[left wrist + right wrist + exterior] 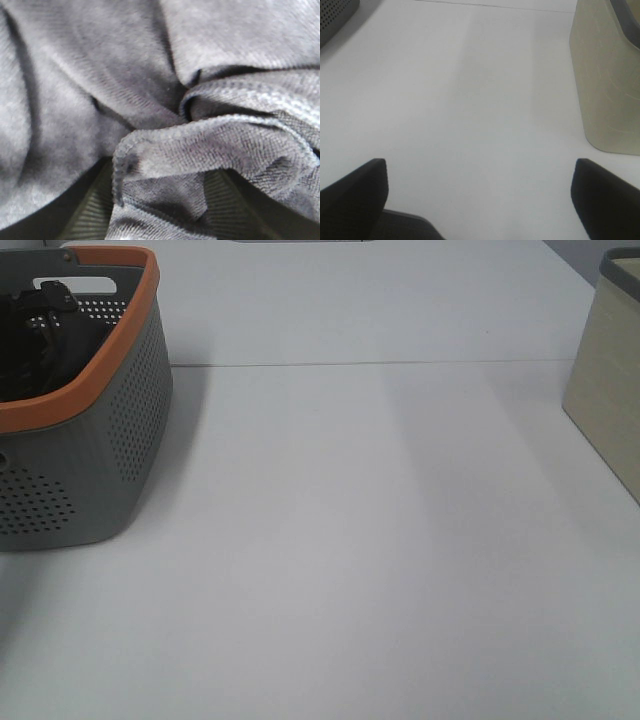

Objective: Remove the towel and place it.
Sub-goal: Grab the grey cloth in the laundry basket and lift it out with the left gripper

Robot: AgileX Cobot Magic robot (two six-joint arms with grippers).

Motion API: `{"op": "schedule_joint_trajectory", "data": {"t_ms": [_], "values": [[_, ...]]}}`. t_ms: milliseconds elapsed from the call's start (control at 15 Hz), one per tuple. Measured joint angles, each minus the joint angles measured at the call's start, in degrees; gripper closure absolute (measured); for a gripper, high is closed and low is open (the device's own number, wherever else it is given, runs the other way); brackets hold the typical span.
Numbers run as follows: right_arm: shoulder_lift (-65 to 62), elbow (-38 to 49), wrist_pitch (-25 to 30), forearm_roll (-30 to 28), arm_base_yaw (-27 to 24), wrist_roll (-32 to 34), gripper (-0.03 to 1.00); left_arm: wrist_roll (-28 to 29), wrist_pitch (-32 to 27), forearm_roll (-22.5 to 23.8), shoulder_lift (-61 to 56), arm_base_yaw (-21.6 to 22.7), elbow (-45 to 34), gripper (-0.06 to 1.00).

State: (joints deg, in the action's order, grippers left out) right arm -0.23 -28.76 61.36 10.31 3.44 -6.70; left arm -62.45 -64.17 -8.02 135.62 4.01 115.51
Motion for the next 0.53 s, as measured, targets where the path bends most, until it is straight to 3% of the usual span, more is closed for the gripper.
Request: {"op": "schedule_joint_trajectory", "data": {"t_ms": [133,267,333,533], "values": [[0.0,0.0,0.0,0.0,0.0,0.0,0.08,0.1,0.1,0.6,0.0,0.0,0.0,0.58],[0.0,0.0,0.0,0.0,0.0,0.0,0.08,0.1,0.2,1.4,0.0,0.0,0.0,0.85],[0.0,0.0,0.0,0.0,0.0,0.0,0.08,0.1,0.7,1.5,0.0,0.0,0.0,0.92],[0.0,0.0,0.0,0.0,0.0,0.0,0.08,1.7,-0.9,3.6,-0.9,-0.6,0.8,0.94]]}}
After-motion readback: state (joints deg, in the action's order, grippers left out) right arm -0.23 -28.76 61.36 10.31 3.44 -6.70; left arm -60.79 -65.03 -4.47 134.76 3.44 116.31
